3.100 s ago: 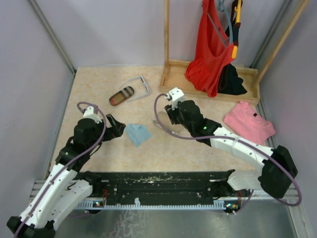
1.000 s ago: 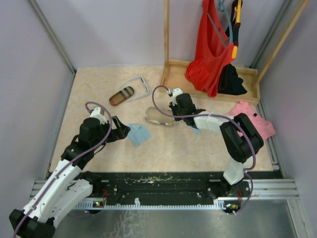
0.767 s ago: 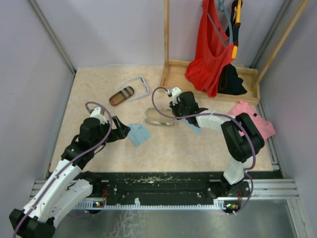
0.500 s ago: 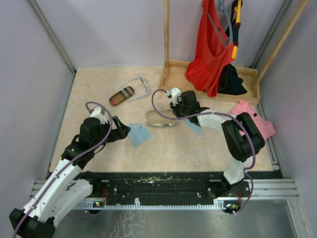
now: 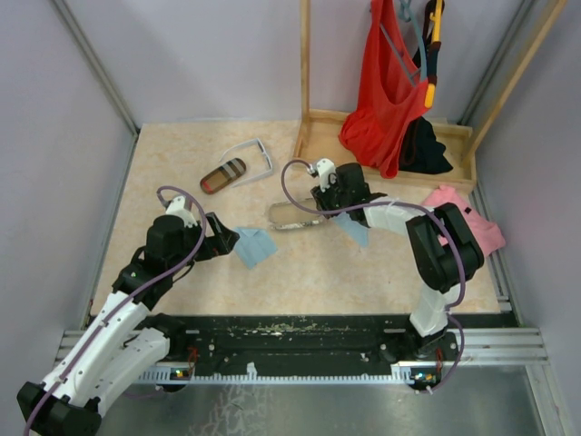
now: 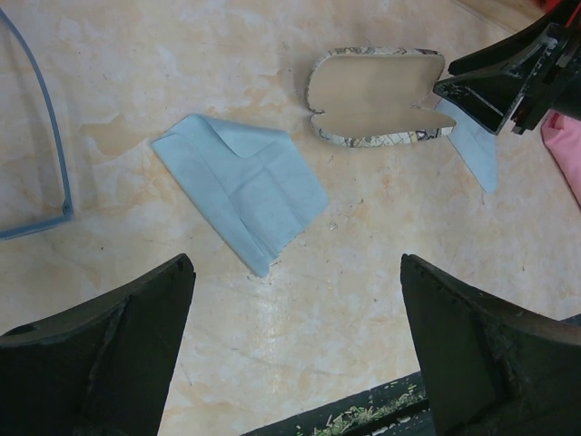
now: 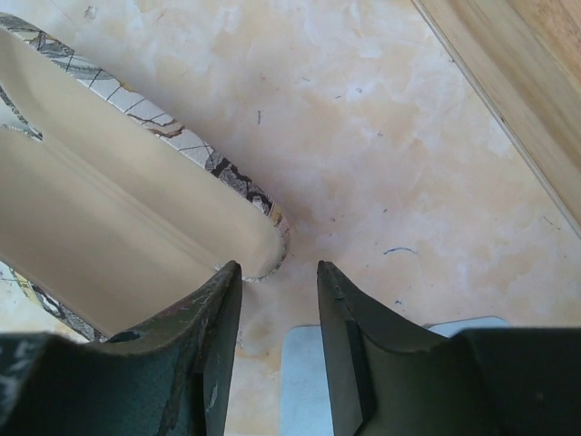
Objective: Organize the sunglasses
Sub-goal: Adjust the sunglasses case at the center of the board, then pick up the glasses cleaning cloth from the center of the board.
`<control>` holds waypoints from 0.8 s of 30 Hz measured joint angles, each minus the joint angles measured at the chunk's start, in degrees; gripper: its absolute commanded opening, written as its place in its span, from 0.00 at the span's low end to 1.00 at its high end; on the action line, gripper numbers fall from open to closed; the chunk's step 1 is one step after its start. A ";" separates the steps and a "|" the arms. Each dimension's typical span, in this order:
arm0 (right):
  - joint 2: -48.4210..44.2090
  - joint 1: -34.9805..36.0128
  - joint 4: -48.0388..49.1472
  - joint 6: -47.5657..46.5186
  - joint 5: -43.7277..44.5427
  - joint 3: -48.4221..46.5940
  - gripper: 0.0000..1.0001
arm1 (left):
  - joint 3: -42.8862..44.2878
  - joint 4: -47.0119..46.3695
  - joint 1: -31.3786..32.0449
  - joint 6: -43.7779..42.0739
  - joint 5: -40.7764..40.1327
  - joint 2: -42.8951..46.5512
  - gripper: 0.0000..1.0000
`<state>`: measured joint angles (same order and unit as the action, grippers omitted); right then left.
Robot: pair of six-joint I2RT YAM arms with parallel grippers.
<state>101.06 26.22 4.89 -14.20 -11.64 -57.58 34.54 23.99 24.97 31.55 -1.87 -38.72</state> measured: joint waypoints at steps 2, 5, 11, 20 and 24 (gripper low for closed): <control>-0.04 -0.07 0.31 0.61 -0.59 0.00 0.43 | 0.00 -0.02 0.00 -0.09 -0.02 0.00 1.00; -0.79 -0.11 0.96 1.66 -0.92 0.57 0.45 | 0.00 0.00 0.00 -0.11 -0.02 0.00 0.99; -10.03 -0.15 3.91 9.40 1.99 5.88 0.45 | 0.00 0.00 0.00 -0.09 -0.04 0.17 0.99; -23.34 -0.31 -3.87 29.68 22.27 12.24 0.44 | 0.00 0.00 0.00 0.07 -0.39 0.20 1.00; -25.00 -1.18 -10.38 36.09 27.74 14.10 0.45 | -0.09 -0.04 0.00 0.79 -1.07 0.20 0.99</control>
<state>76.05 25.04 -5.50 21.89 16.10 -43.48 34.46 23.94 24.97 32.34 -2.94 -38.52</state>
